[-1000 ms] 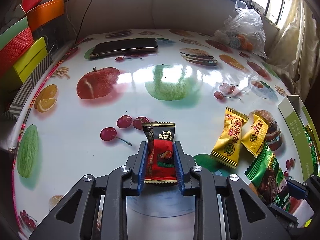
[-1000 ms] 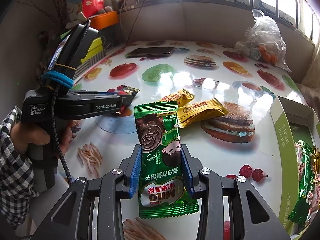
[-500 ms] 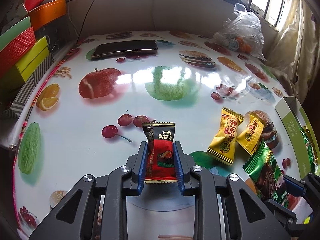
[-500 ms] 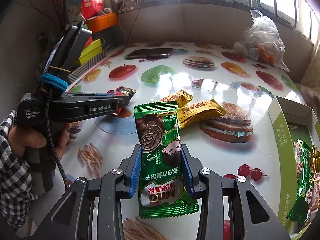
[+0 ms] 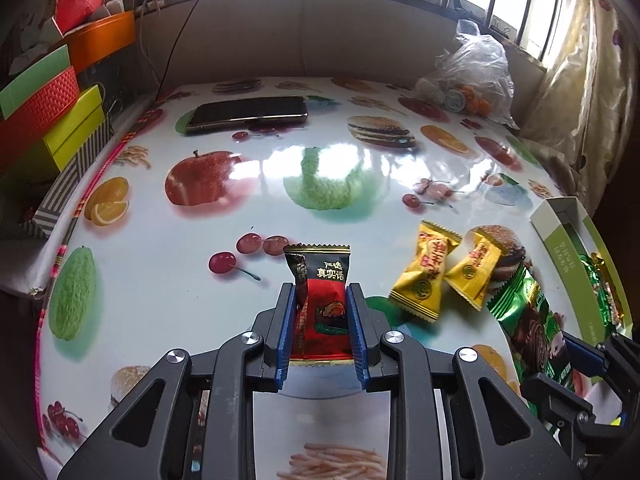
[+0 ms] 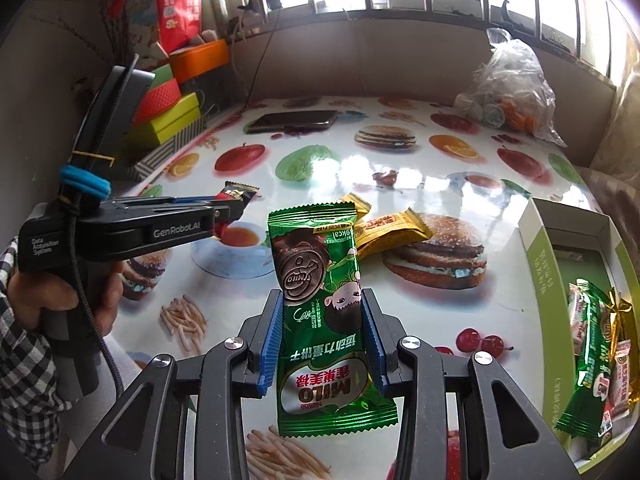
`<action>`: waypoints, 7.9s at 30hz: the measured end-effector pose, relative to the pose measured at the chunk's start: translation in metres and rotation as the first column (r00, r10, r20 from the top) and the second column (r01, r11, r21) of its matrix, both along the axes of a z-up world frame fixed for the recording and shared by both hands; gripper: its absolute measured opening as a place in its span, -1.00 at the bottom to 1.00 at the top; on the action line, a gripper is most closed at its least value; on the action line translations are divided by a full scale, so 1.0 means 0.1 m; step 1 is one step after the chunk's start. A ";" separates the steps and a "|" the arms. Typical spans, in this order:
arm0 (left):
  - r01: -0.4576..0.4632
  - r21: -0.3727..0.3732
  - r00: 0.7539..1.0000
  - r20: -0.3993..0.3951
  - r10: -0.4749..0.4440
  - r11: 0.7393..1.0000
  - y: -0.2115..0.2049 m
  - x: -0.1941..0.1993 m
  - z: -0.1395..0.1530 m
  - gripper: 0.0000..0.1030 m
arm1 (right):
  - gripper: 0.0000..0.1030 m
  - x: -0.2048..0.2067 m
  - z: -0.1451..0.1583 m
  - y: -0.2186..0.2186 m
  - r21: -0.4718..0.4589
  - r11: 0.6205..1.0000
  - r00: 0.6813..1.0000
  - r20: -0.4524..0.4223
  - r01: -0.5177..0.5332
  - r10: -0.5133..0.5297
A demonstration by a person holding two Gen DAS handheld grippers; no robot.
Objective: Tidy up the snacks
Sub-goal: 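Carry the Milo packet and red-black candy over the green box with both grippers, then lower both snacks into the box and open both grippers, then move both grippers back over the yellow candies on the table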
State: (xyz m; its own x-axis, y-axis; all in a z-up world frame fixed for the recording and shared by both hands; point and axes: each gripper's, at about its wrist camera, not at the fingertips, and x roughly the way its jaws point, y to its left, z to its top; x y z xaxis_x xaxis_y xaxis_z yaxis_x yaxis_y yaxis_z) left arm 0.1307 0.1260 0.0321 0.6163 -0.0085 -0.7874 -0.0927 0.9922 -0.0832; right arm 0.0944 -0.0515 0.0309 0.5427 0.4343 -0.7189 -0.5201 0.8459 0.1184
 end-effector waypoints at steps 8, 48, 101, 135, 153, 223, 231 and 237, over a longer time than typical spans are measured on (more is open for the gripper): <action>0.032 -0.008 0.999 0.040 -0.032 0.999 -0.18 -0.11 0.20 -0.49 | -0.30 -0.09 0.14 -0.17 0.013 0.999 0.999 0.030 0.032 -0.032; 0.333 -0.064 0.941 0.090 -0.327 0.941 -1.70 -0.02 0.62 -0.49 | -0.30 -0.29 0.55 -1.59 0.048 0.937 0.933 0.084 0.346 -0.349; 0.418 -0.130 0.902 -0.060 -0.428 0.899 -2.80 1.04 0.00 -0.49 | -0.29 0.63 -0.03 -2.43 -0.098 0.862 0.863 -0.056 0.497 -0.503; 0.419 -0.113 0.900 -0.077 -0.428 0.901 -2.84 1.07 -0.06 -0.45 | -0.17 0.65 -0.04 -2.25 -0.139 0.879 0.887 0.000 0.457 -0.461; 0.422 -0.137 0.899 -0.063 -0.433 0.896 -2.83 1.03 0.00 -0.23 | -0.05 0.62 0.01 -2.23 -0.103 0.887 0.893 0.016 0.449 -0.450; 0.123 -0.033 0.985 0.127 -0.118 0.992 -1.14 0.03 0.44 -0.21 | 0.06 0.39 0.33 -1.33 0.050 0.930 0.930 0.031 0.364 -0.365; 0.048 -0.045 0.994 0.100 -0.043 0.998 -0.69 0.07 0.31 -0.21 | 0.06 0.54 0.19 -1.01 0.042 0.947 0.948 -0.030 0.319 -0.318; 0.020 -0.051 0.996 0.085 -0.016 0.999 -0.50 0.08 0.22 -0.21 | 0.06 0.66 0.08 -0.74 0.031 0.957 0.956 -0.063 0.289 -0.287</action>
